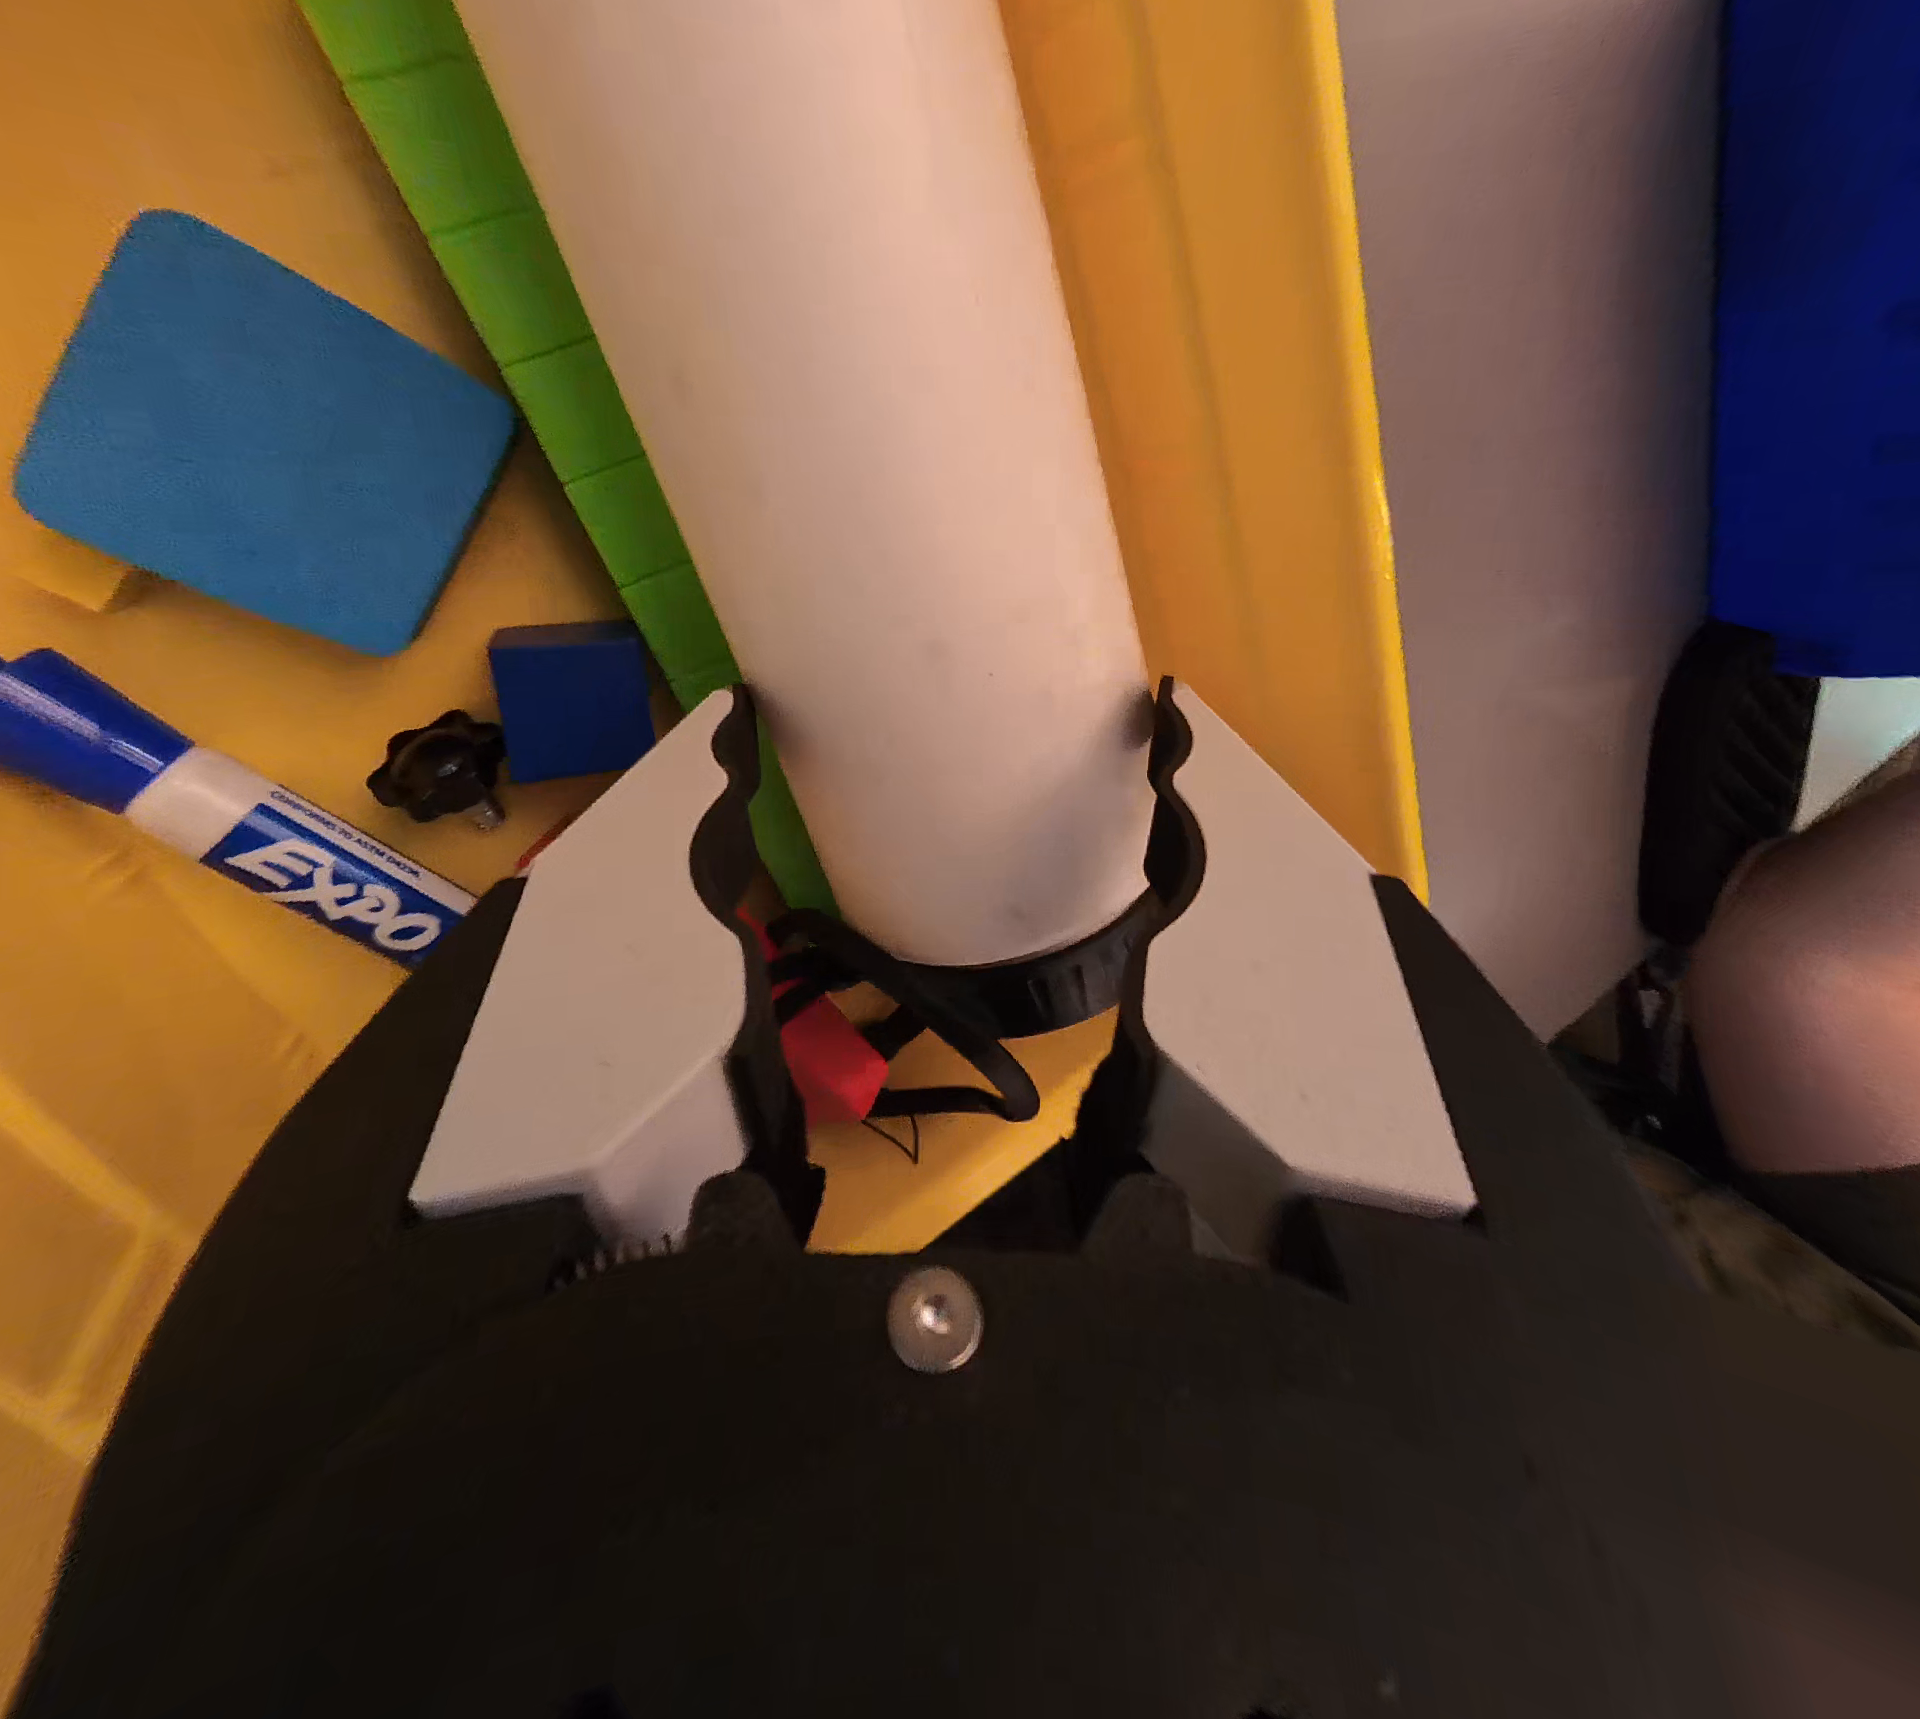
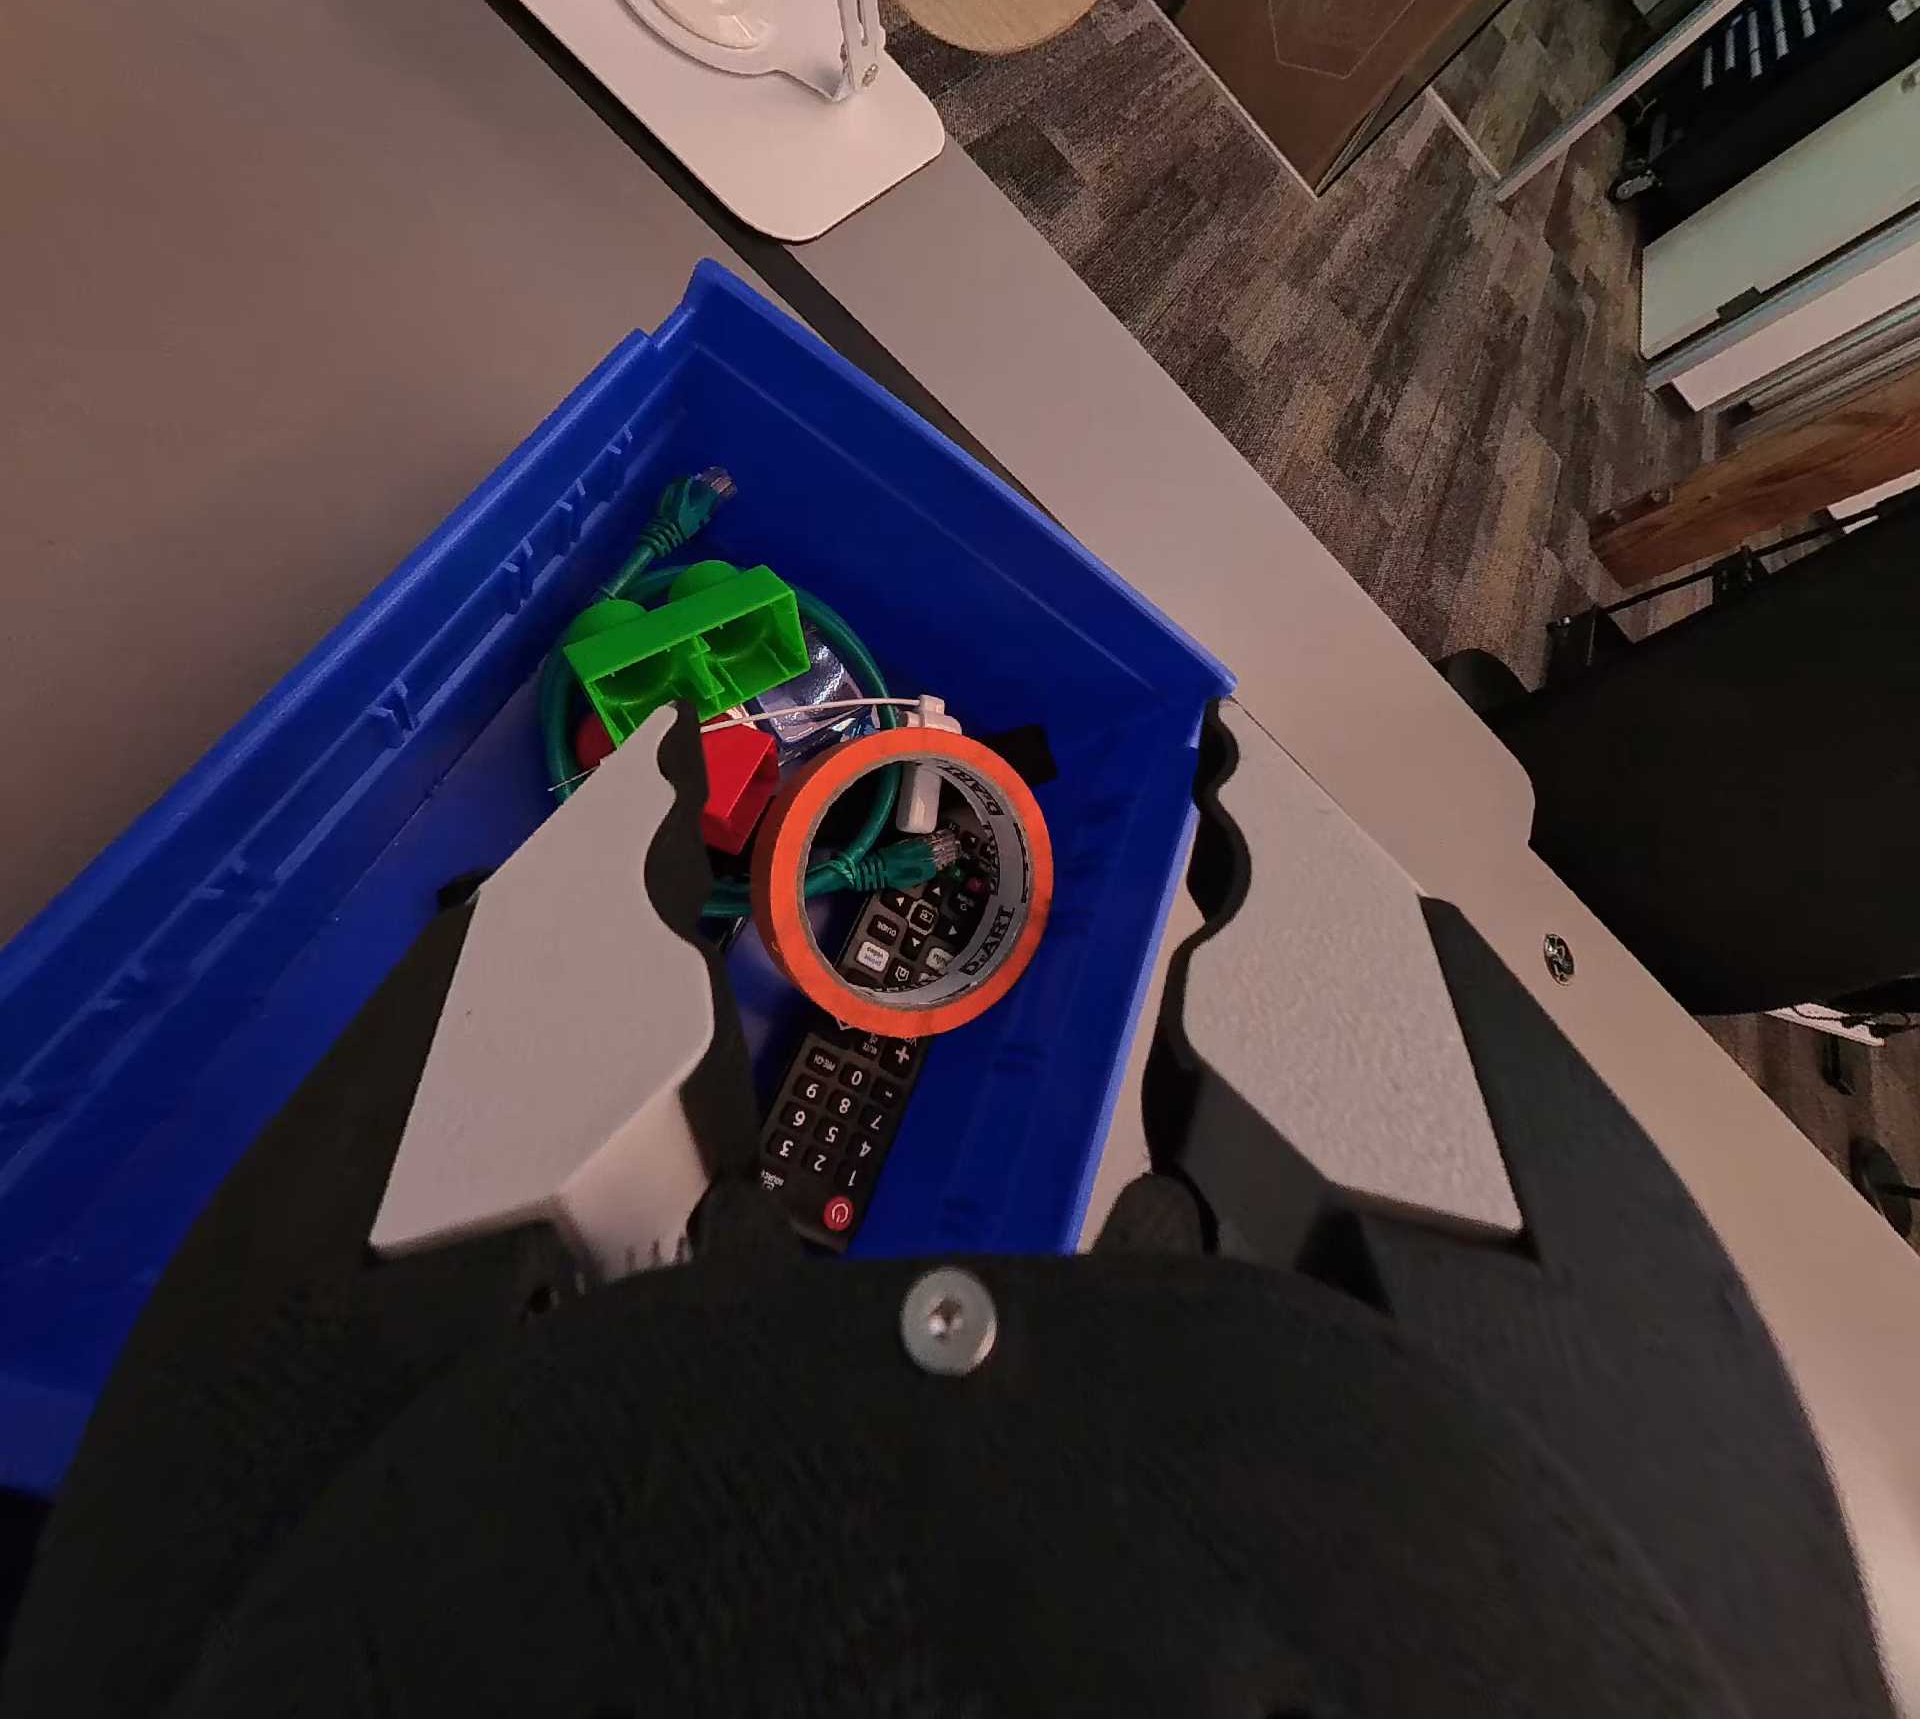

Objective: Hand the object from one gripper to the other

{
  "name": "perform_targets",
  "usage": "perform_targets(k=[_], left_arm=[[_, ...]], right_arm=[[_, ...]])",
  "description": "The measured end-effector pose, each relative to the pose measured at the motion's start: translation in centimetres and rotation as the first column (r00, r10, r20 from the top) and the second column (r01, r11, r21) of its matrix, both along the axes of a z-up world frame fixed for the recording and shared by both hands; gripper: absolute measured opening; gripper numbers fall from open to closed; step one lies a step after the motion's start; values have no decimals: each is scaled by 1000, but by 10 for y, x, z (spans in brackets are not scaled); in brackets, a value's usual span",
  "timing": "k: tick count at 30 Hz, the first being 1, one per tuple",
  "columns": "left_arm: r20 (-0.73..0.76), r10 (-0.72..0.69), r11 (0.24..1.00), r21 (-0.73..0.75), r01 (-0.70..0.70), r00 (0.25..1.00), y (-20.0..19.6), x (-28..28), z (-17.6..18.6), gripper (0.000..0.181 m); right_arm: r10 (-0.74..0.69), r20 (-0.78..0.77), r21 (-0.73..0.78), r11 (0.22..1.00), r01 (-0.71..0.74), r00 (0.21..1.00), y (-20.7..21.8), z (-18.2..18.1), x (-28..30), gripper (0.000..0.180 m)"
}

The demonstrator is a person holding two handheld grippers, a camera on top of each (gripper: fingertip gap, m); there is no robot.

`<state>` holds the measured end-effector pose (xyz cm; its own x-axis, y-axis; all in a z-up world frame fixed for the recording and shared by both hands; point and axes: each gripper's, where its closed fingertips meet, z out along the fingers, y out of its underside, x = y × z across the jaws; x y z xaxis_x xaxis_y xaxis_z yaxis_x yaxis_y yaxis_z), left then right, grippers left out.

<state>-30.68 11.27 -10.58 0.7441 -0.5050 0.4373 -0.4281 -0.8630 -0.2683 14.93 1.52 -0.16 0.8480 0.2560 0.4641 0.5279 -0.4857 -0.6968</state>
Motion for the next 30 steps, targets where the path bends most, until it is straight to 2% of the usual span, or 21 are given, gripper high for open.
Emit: perform_targets(k=[5,9,12,16,18,21,23,25,27,30], left_arm=[[205,14,1000,-1,-14,979,2,-3,26,75],[425,-7,1000,-24,19,905,-4,-3,53,75],[594,-22,999,-26,47,804,-8,-3,78,74],[781,-71,994,2,111,621,-17,0,119,74],[834,-113,984,20,175,539,-28,8,135,73],[869,-159,963,31,269,469,-44,31,146,72],[885,-176,941,23,337,430,-54,52,151,72],[896,-190,915,14,403,400,-66,73,153,72],[902,-201,891,7,454,381,-77,92,154,72],[900,-227,873,18,488,373,-88,110,156,72]], right_arm=[[3,5,-13,1000,-3,1000,1,-4,0,94],[13,12,-26,1000,-13,1000,2,-6,-4,93],[37,15,-29,999,-37,999,6,-7,-12,93],[92,8,-8,996,-92,996,13,-1,-33,93],[137,-19,10,991,-137,990,17,3,-50,92],[274,-153,10,961,-276,950,19,6,-97,90],[443,-324,15,886,-464,836,9,8,-152,89],[574,-500,57,769,-637,649,-7,15,-207,87],[573,-674,65,675,-735,467,-21,18,-247,89],[462,-841,87,631,-771,283,-20,28,-279,102]])
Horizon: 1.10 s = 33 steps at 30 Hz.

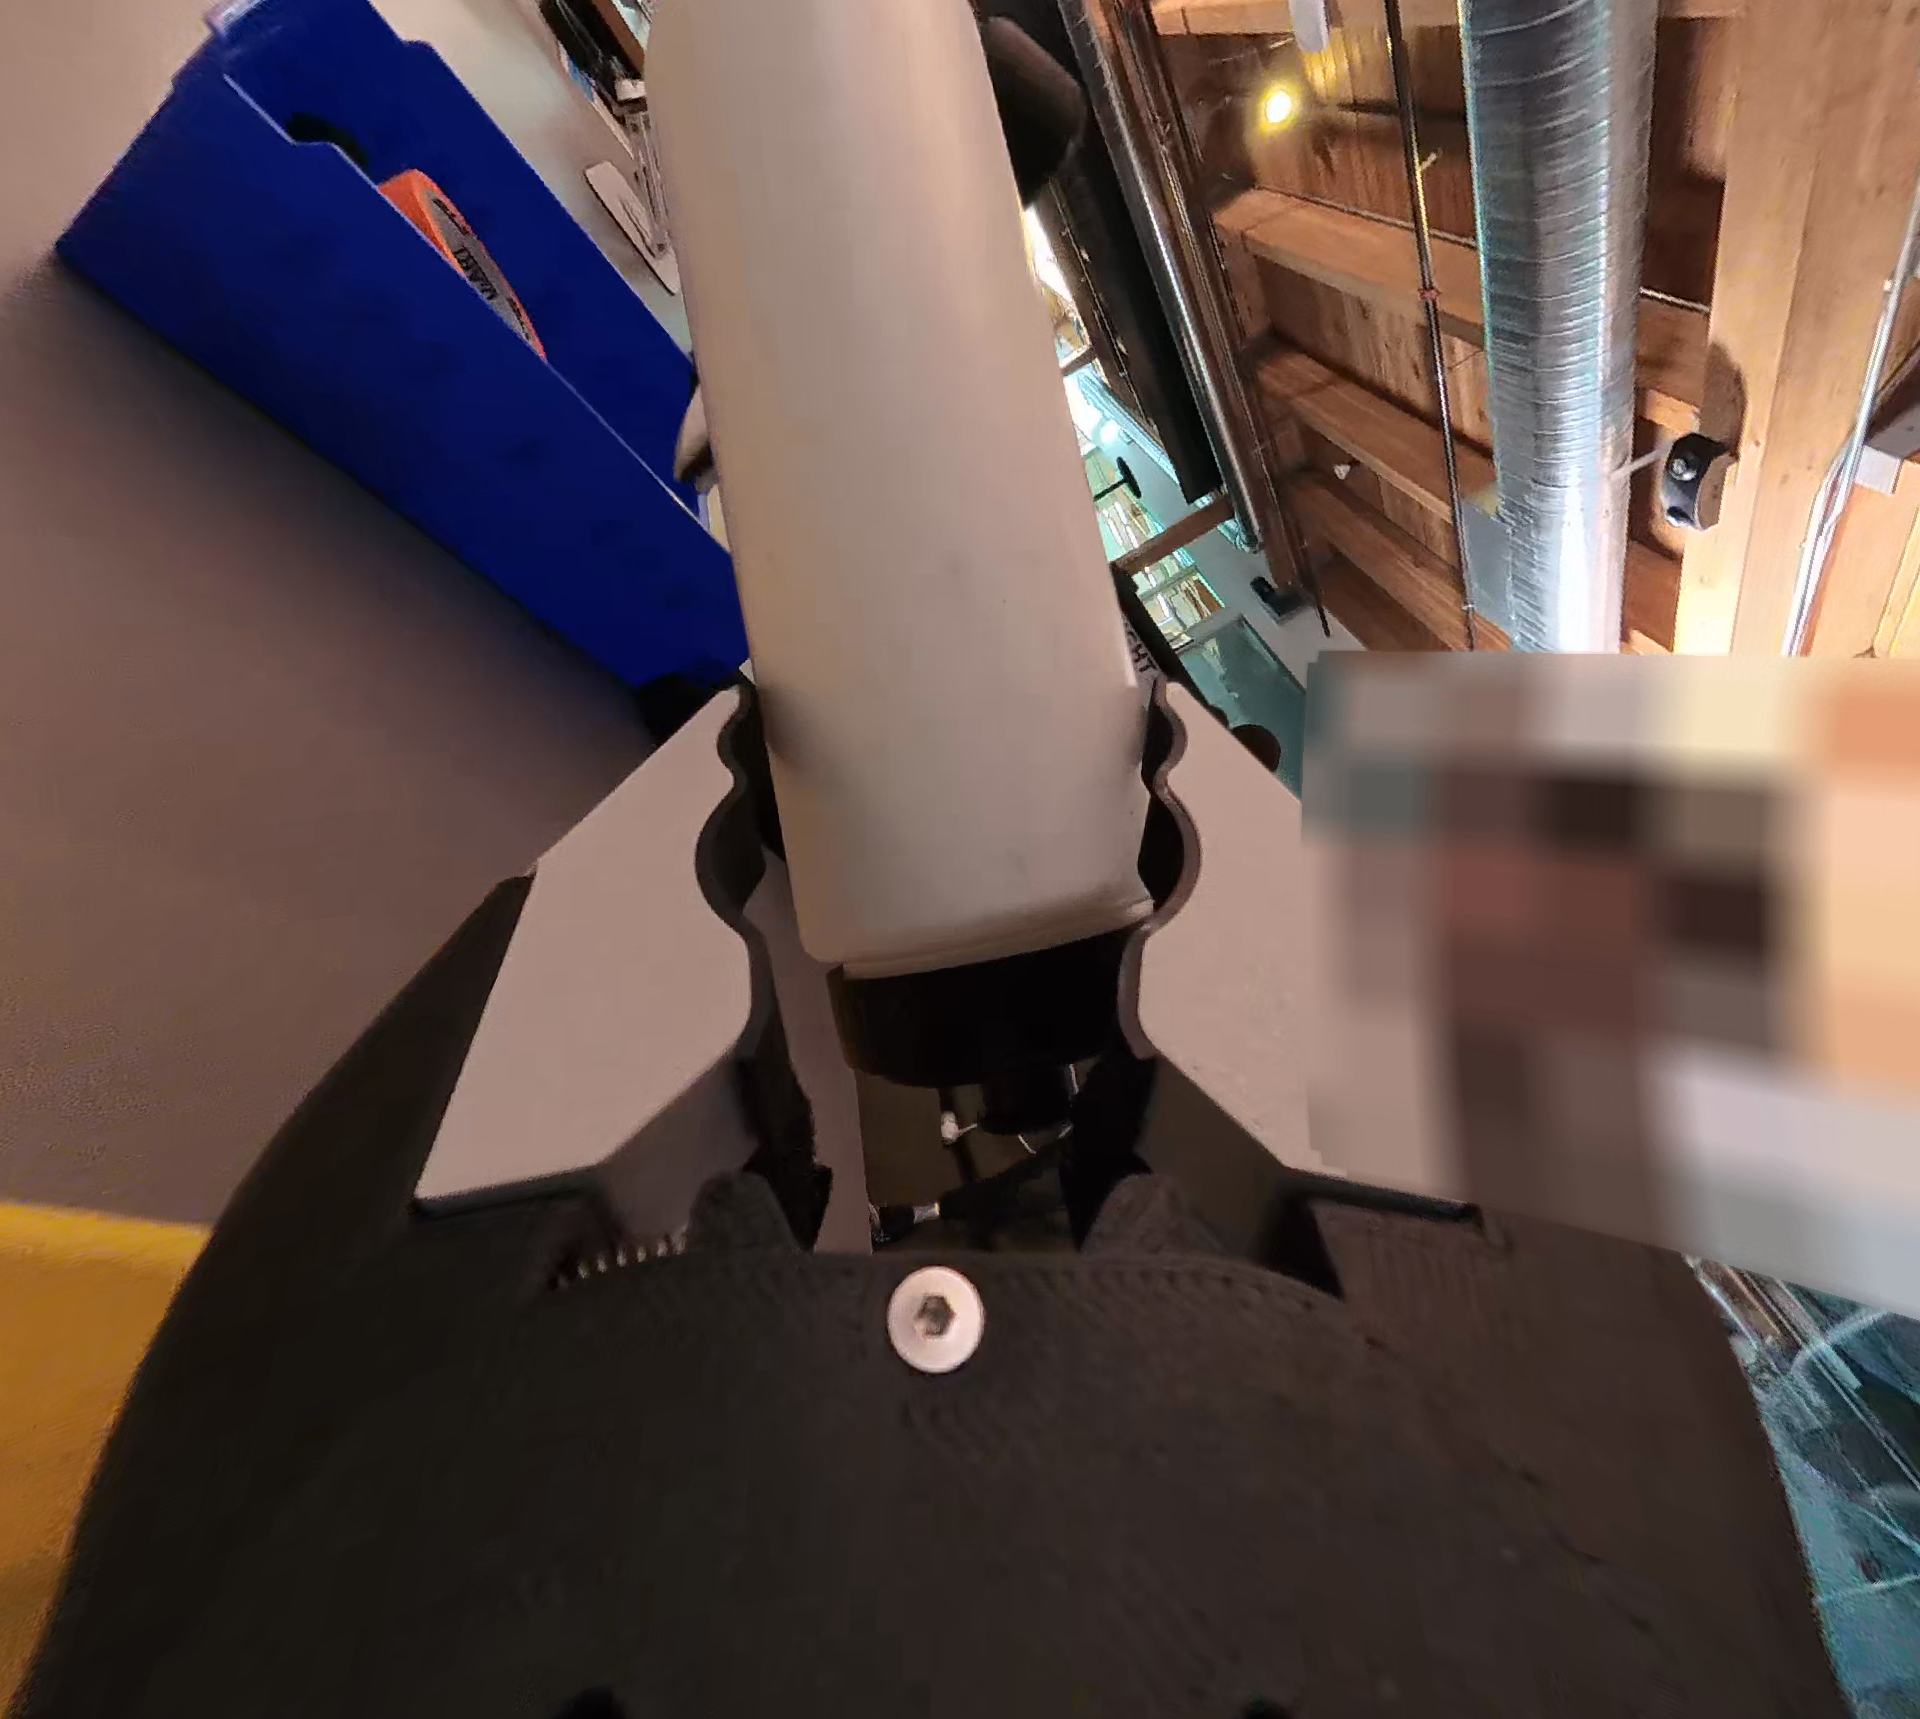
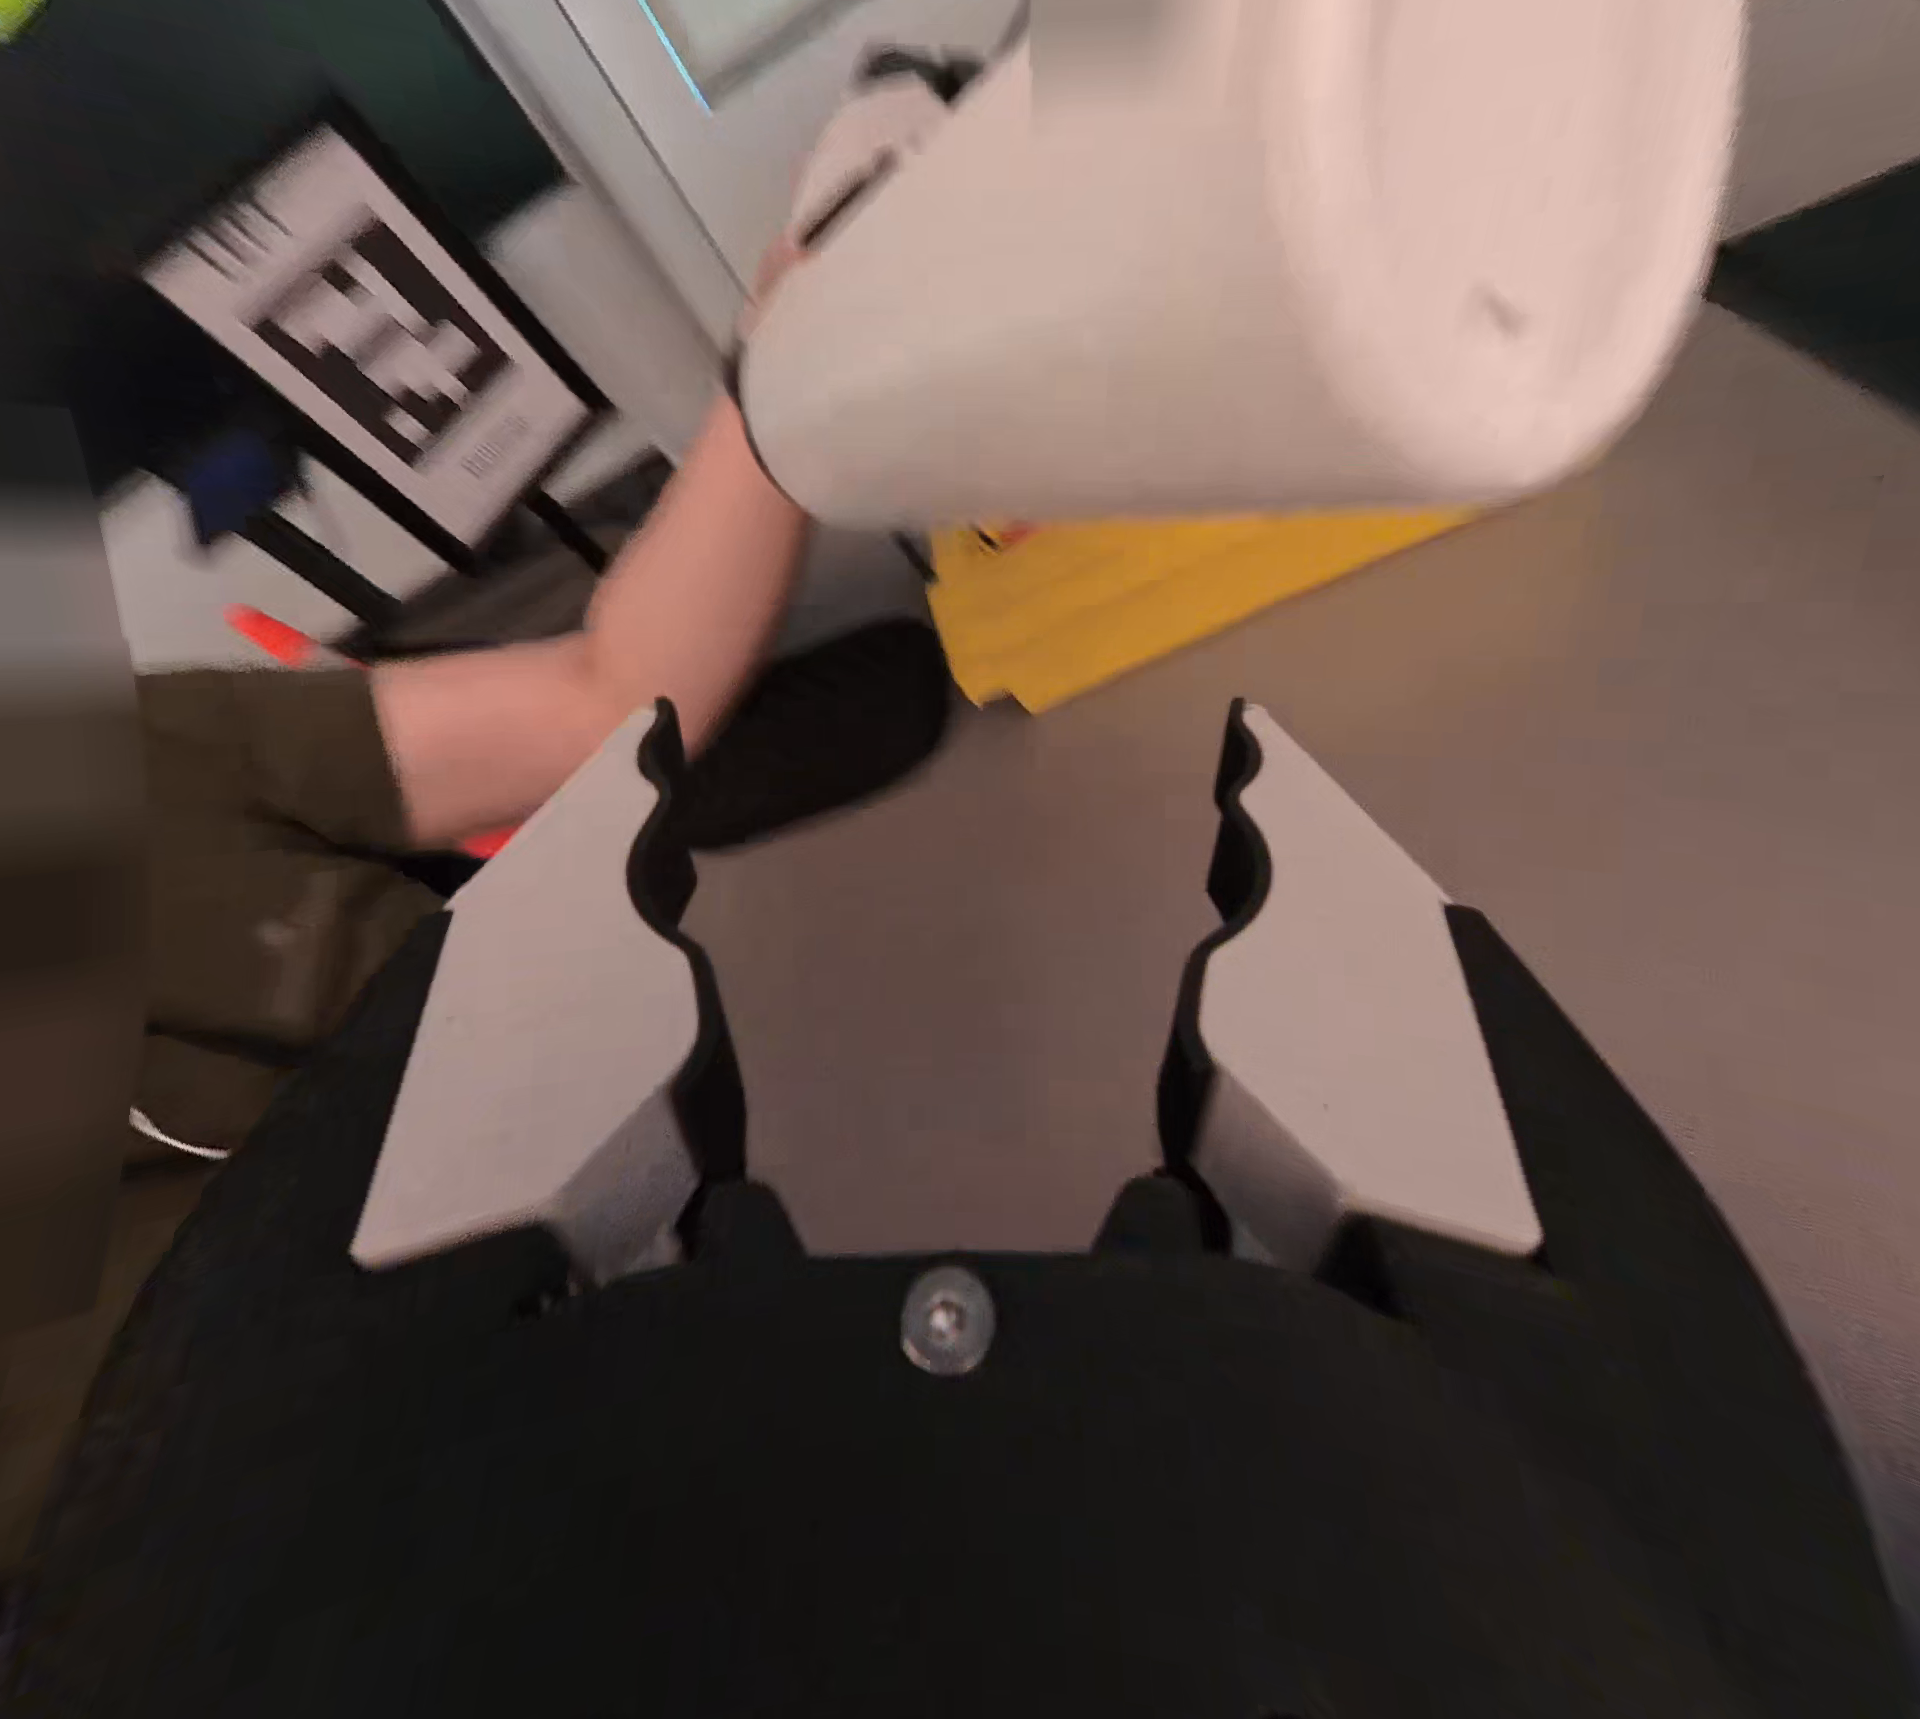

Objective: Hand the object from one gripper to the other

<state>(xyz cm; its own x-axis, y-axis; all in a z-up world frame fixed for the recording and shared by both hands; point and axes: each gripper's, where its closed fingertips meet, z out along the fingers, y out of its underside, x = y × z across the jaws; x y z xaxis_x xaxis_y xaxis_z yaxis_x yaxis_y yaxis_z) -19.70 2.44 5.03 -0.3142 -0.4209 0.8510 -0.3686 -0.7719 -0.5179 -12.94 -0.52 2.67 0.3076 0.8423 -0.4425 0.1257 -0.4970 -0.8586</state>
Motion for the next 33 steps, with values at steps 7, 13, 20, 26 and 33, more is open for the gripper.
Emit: perform_targets(k=[7,13,20,26,33], left_arm=[[-16,173,967,191,-167,985,8,11,15,72],[6,284,882,391,-264,959,3,26,29,72],[107,405,706,595,-385,908,5,36,47,83],[189,499,636,583,-505,846,18,-11,79,105],[318,497,493,662,-565,807,16,-28,97,104]], right_arm=[[-243,-483,-101,970,222,841,52,59,-2,107],[-291,-582,-149,956,252,760,56,67,-28,108],[-284,-677,-208,959,193,679,51,69,-38,76],[-293,-683,-183,956,231,669,63,63,-19,76],[-481,-322,427,695,578,816,65,73,17,76]])
